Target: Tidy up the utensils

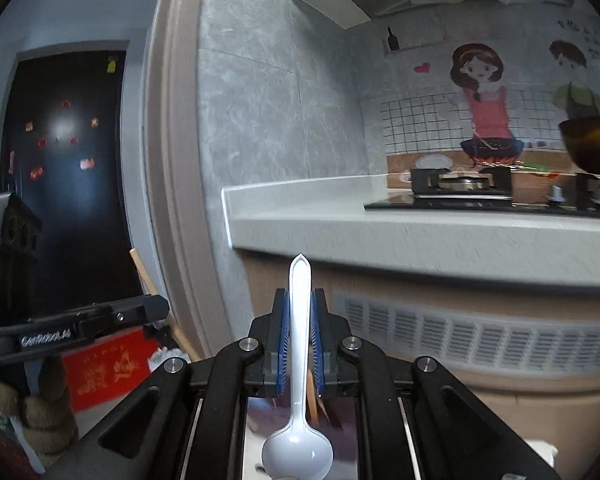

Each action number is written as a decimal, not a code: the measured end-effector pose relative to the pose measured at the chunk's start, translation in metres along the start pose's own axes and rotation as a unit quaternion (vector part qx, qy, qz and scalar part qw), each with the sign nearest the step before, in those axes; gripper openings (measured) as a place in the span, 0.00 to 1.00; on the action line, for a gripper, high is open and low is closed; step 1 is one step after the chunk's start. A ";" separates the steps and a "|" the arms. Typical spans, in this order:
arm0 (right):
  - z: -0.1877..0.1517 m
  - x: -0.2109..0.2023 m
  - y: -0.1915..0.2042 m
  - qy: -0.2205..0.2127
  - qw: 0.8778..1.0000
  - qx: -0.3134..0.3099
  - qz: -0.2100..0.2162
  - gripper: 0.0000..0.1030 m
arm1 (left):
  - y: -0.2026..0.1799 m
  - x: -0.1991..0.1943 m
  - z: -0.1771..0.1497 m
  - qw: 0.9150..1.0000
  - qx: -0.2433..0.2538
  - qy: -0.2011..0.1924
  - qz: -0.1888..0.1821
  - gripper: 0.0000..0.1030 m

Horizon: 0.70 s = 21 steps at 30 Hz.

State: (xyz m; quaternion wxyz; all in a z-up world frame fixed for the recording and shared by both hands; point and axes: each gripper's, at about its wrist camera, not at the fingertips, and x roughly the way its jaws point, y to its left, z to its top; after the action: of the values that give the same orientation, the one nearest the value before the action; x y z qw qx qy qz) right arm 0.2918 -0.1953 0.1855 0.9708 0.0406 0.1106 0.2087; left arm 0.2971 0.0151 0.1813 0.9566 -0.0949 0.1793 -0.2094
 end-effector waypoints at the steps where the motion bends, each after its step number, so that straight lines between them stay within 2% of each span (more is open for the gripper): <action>1: 0.002 0.010 -0.001 0.002 1.000 0.001 0.003 0.10 | 0.004 0.006 0.004 1.000 0.003 -0.001 0.002 0.05; 5: -0.006 0.052 -0.002 0.000 1.000 -0.013 -0.007 0.10 | 0.024 0.031 0.009 1.000 -0.009 0.000 0.004 0.05; 10: -0.033 0.097 -0.014 0.037 0.999 -0.006 -0.016 0.10 | 0.052 0.057 -0.003 0.999 -0.037 0.023 -0.001 0.05; 13: -0.044 0.098 -0.017 0.047 0.999 -0.008 -0.024 0.10 | 0.062 0.061 -0.020 0.998 -0.045 0.042 -0.005 0.06; 16: -0.050 0.086 -0.014 0.052 0.998 -0.021 -0.025 0.10 | 0.070 0.069 -0.042 0.995 -0.059 0.080 -0.003 0.07; 21: -0.063 0.061 -0.003 0.069 0.996 -0.049 -0.026 0.10 | 0.075 0.081 -0.079 0.984 -0.099 0.145 -0.016 0.10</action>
State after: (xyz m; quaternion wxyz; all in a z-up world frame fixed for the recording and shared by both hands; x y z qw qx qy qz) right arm 0.3322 -0.1710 0.1114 0.9668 -0.0244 0.1682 0.1907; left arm 0.3628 0.0389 0.0653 0.9028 -0.1607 0.3348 -0.2171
